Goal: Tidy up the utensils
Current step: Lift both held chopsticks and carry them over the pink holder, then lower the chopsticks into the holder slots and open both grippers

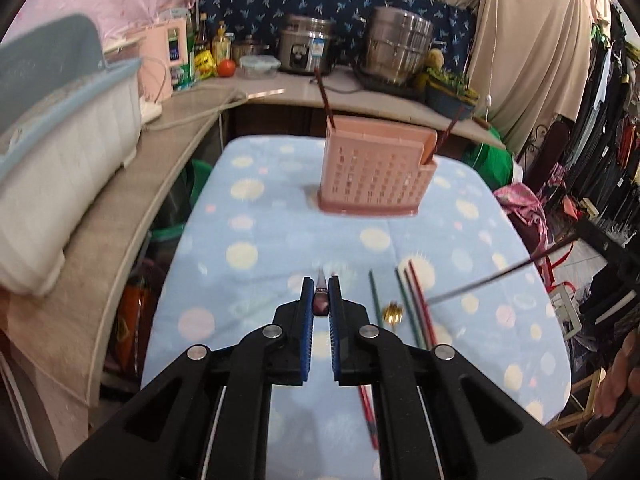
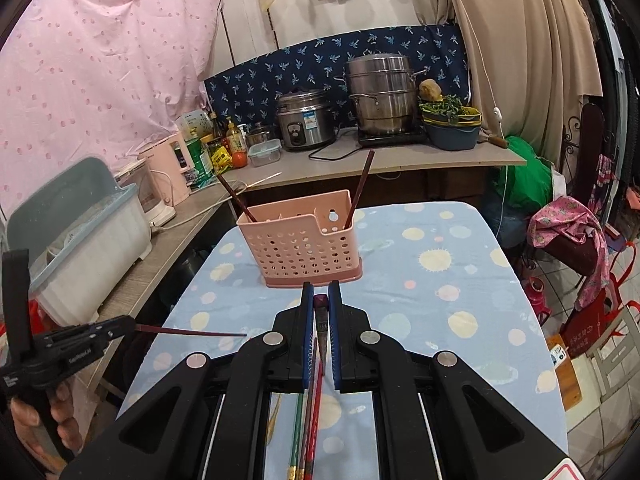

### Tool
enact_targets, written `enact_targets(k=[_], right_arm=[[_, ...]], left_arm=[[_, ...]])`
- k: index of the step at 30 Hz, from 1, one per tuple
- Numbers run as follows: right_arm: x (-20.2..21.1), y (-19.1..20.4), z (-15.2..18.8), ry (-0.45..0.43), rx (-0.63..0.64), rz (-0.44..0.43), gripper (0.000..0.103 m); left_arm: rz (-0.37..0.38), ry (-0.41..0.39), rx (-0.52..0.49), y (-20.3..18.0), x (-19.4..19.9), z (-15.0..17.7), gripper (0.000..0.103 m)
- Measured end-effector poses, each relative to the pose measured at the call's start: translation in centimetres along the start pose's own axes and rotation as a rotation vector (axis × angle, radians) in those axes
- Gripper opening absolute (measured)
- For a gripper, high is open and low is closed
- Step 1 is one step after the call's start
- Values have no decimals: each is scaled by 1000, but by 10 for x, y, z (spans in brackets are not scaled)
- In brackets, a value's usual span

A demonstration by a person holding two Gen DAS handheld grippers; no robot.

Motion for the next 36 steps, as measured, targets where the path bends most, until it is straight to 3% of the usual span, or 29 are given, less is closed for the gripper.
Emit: enact_targets(k=[8, 24, 29, 36], right_arm=[[-10, 8, -51, -72, -8, -21, 7], [-39, 55, -193, -256, -63, -171, 7], [-65, 67, -215, -274, -63, -181, 7], [-116, 66, -207, -211, -69, -167, 7]], left_arm=[[-47, -102, -48, 0, 8, -82, 7], [-64, -371, -7, 11, 31, -242, 7], [-93, -408, 0, 17, 18, -270, 7], [-40, -379, 40, 21, -23, -273, 7]])
Point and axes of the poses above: each gripper's, at about its wrist camera, not at the fingertips, and x roughly against the way its jaws point, y to its left, z to its underside, the point moved 8 cm from there along -x, roughly the way its jaws point, and after that the axes turned 15 degrees about -x, right-handed, at the moved point
